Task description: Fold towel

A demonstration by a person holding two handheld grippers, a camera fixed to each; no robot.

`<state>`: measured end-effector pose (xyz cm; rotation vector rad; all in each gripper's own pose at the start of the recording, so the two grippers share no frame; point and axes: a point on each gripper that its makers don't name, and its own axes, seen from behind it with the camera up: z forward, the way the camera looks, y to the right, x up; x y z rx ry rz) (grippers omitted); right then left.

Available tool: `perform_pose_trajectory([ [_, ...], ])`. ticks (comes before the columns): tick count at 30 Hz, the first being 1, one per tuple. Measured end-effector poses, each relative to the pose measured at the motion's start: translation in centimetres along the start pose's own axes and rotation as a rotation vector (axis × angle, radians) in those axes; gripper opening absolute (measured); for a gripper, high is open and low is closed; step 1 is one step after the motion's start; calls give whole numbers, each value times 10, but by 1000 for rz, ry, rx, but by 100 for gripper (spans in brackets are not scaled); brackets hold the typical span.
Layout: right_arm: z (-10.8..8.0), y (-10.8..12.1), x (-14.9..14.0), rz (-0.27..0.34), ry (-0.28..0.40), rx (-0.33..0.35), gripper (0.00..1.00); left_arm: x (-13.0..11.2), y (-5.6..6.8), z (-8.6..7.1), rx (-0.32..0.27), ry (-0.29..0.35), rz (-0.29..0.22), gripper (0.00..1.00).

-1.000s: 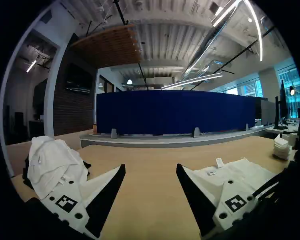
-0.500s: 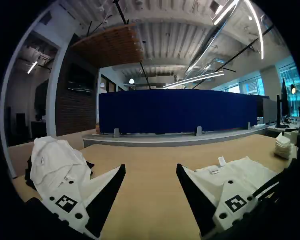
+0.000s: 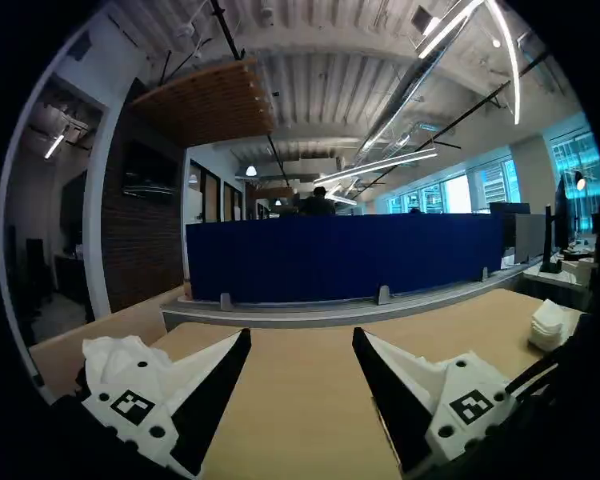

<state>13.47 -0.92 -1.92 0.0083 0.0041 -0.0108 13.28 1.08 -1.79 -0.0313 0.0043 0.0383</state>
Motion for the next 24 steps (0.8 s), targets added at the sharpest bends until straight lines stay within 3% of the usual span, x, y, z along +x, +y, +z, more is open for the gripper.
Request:
perform_pose_trajectory([
  [5,-4,-2,28,-2,-17,4,100,23,4,-5,-12,-24,8,94],
  [13,-7,-17,48,-36,-54,70,100,35,13,-12,-66,-78,51,94],
  [18,-9,-31,40,-64,-118,148,100,32,29,-17,-157,-127,91,94],
  [24,-22,-53,23,-144,-240,265,100,19,60,-28,-324,-208,133,94],
])
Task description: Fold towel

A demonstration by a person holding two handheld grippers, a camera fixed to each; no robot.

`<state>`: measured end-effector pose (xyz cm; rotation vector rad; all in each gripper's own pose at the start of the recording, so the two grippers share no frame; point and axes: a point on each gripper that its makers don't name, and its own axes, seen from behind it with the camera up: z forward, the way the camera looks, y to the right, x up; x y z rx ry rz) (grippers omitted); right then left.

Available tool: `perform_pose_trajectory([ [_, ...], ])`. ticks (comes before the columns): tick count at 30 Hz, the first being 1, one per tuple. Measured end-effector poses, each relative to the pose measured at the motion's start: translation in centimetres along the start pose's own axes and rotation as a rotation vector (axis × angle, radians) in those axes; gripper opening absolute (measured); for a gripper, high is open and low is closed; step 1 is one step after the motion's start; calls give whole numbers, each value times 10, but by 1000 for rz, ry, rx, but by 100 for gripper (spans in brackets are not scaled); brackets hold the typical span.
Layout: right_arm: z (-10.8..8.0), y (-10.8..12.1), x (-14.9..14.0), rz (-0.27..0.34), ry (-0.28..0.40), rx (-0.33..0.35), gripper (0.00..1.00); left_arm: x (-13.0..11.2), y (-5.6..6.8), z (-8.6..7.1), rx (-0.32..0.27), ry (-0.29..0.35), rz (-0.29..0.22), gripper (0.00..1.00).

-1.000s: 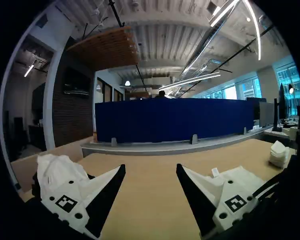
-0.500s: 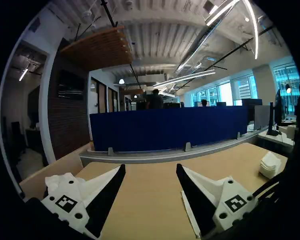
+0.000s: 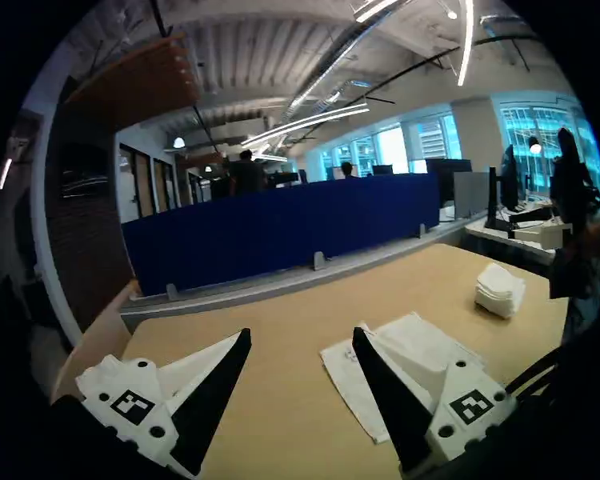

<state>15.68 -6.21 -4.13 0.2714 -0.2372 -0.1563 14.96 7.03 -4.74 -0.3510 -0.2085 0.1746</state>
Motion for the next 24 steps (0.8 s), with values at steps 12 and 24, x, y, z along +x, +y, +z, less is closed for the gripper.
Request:
perform_pose_trajectory([
  [12,-5,-27,-32,-67,-143,117,100,-15,29,3,-150,-65,35,94],
  [24,6,-40,-81,-67,-207,157,100,-66,50,17,-186,-139,68,95],
])
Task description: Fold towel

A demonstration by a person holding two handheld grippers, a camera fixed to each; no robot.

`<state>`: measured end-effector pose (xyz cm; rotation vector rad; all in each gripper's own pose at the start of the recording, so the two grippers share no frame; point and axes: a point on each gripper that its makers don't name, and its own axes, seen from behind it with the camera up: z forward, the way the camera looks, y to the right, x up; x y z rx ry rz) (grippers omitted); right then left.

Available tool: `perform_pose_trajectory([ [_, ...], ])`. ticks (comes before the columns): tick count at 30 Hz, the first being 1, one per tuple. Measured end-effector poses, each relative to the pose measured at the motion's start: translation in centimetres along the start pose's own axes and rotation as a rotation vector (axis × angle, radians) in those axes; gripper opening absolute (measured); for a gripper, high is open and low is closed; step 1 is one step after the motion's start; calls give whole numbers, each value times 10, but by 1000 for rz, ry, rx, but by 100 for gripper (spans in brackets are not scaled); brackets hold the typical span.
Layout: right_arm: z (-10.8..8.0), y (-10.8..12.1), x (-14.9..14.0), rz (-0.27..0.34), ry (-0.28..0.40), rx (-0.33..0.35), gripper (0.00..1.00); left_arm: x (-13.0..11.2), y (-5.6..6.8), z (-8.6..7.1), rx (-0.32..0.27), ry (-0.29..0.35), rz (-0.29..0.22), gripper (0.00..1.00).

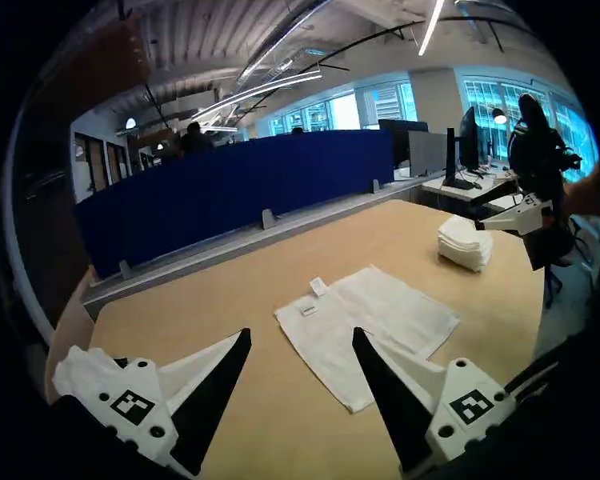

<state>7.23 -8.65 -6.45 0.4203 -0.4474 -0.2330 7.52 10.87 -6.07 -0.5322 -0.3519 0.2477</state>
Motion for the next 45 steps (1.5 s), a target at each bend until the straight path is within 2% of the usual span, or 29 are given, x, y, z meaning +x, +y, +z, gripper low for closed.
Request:
perform_pose_trajectory([
  [6,17,-5,-32,0,-45,14,100,-33,15,15,-32,-53,10,94],
  [15,40,-17,-82,-8,-127,51,100,-88,36,35,-74,-157,-2,94],
  [24,53,-29,-130,-24,-220,91,100,-133,53,48,-118,-256,-7,94],
  [33,56,-35,-162,-10,-282,107,99,-152,62,57,-148,-318,-45,94],
  [39,58,-38,-178,-9,-315,116,96,-162,62,62,-155,-345,-25,94],
  [45,60,-42,-187,-4,-320,126,94,-171,68,64,-172,-382,-16,94],
])
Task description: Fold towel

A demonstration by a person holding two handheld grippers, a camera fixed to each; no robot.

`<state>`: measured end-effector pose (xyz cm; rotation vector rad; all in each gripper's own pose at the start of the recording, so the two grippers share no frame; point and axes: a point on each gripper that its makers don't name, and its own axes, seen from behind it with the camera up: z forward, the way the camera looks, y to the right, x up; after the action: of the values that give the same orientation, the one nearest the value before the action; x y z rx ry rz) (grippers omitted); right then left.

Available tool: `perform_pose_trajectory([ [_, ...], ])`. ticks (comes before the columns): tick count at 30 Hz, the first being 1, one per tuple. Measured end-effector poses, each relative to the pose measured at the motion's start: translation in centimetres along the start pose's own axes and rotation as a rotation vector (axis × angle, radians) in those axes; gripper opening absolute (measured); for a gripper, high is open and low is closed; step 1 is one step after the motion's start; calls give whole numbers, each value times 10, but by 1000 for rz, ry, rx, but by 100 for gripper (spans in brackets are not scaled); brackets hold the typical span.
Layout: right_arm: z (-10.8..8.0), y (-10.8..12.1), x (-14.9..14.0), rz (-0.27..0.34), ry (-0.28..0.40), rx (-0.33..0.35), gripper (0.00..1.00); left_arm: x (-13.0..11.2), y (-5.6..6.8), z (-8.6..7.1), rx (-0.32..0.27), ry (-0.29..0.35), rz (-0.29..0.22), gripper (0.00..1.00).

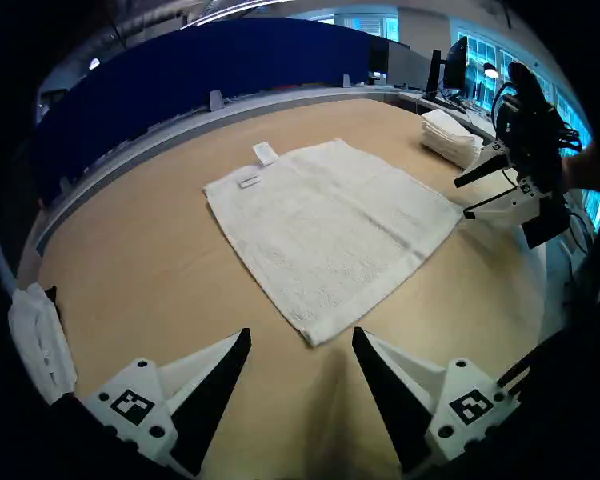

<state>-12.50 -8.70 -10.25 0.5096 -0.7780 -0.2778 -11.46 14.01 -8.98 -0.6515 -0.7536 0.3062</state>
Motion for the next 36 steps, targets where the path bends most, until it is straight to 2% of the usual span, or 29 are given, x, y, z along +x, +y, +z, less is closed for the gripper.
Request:
perform_pose_trajectory([
  [5,2,-1,-3,0,-7,3,91,-3,5,5,-12,-22,-18,93],
  [11,5,-6,-9,5,-17,31,82,-6,12,11,-31,-46,-26,87],
  [15,6,-6,-12,7,-32,30,73,-7,12,15,-24,-57,-15,77],
  [20,9,-7,-13,11,-35,37,62,-7,12,15,-18,-66,-14,70],
  [23,10,-10,-12,16,-36,48,53,-7,11,14,-13,-71,-20,66],
  [25,10,-11,-12,20,-38,56,46,-7,10,14,-8,-73,-25,59],
  [31,10,-14,-11,19,-38,64,37,-8,9,15,-8,-79,-25,51],
  [36,10,-14,-11,23,-40,65,32,-7,11,16,-10,-89,-15,32],
])
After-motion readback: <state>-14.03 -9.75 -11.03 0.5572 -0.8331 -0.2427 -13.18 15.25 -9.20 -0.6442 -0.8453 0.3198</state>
